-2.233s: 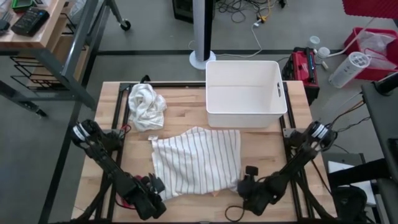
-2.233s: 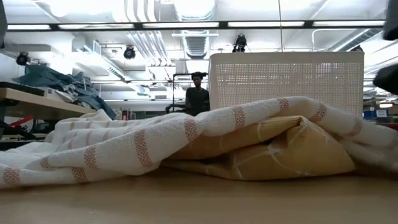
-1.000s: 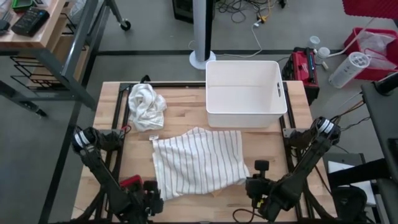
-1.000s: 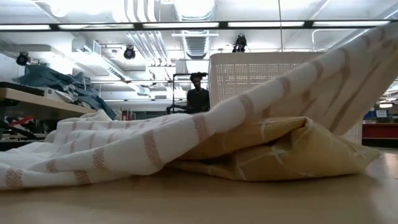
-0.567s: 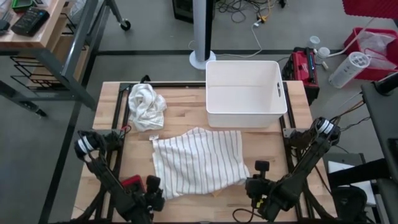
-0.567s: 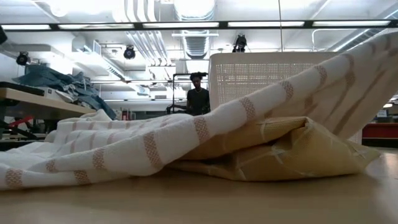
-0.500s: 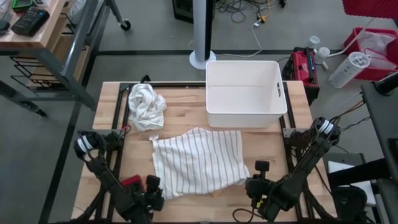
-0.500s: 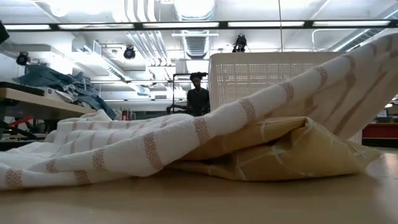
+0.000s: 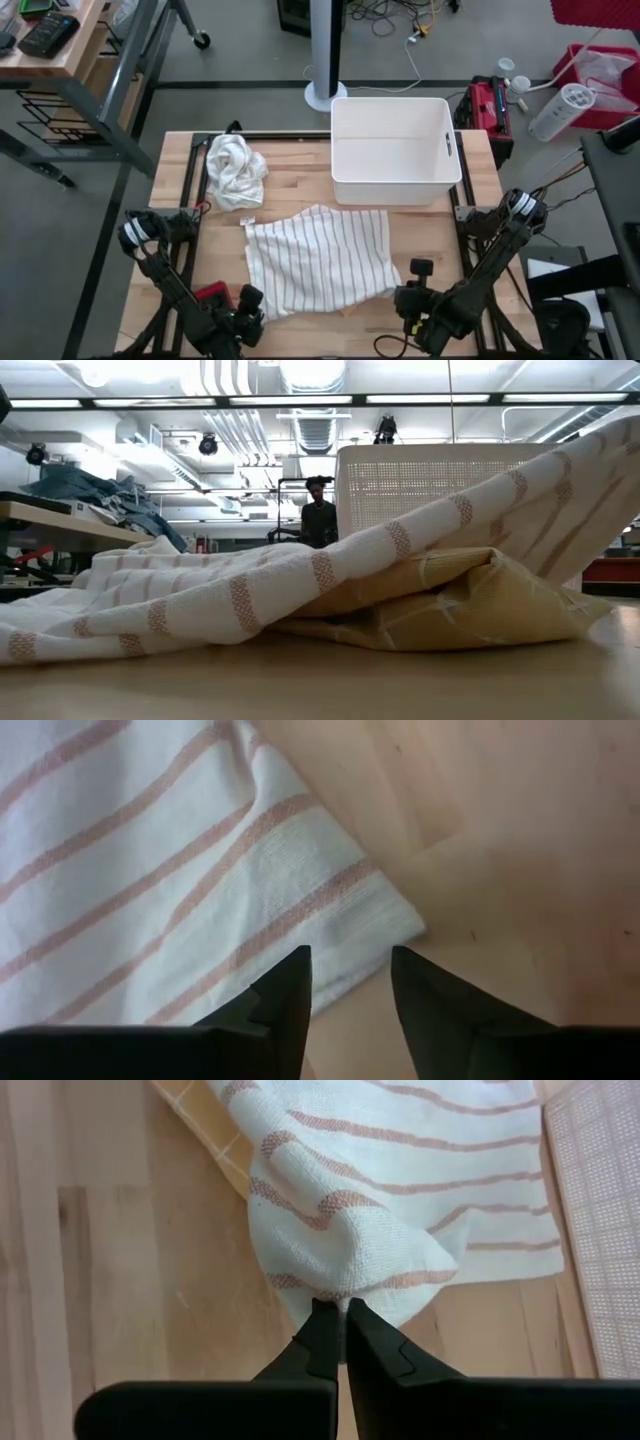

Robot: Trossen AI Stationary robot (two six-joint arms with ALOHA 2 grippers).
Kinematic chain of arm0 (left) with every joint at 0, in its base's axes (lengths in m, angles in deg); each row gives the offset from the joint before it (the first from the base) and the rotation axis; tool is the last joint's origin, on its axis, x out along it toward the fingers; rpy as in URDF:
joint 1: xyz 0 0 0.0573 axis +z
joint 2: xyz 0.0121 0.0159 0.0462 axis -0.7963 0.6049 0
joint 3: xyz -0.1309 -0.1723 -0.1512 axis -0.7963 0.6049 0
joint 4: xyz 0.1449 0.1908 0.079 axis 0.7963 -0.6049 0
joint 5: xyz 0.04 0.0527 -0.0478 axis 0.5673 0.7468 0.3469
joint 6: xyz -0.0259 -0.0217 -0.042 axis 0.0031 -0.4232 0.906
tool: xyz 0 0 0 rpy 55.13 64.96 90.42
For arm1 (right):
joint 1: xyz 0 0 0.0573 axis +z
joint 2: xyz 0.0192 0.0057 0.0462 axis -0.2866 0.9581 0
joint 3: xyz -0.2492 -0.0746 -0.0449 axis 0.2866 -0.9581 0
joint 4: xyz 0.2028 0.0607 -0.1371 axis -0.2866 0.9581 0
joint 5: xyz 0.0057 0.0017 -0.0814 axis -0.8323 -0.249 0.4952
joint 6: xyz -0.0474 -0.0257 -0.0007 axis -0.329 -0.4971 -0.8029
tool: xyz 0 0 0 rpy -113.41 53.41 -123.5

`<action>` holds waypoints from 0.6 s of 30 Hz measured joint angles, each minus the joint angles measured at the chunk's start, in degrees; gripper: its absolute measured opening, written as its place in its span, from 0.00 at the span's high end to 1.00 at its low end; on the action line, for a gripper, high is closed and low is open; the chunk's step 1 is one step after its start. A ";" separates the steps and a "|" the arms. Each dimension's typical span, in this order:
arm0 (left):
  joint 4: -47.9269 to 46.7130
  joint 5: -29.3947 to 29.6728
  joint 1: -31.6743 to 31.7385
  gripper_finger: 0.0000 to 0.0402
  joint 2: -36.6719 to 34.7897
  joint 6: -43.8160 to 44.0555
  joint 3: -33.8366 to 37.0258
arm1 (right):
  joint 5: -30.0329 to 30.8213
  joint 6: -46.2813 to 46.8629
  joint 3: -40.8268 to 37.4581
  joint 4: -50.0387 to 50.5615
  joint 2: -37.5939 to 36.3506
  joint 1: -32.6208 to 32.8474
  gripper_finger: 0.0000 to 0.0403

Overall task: Fold towel
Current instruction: Fold the white kitchen towel

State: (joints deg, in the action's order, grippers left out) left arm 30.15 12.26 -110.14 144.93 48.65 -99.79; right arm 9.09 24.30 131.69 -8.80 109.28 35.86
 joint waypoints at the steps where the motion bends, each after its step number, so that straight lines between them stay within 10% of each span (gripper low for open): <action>1: 0.01 -0.26 0.06 0.67 0.00 -0.10 0.00 | 0.01 0.02 0.00 -0.01 0.00 0.00 1.00; 18: -0.33 -4.40 4.13 0.74 -0.33 -2.48 -0.33 | -0.51 -2.23 0.00 -0.17 0.00 -0.02 1.00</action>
State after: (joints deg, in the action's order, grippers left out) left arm 29.82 7.85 -106.01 144.61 46.17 -100.11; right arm 8.58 22.07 131.69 -8.96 109.28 35.84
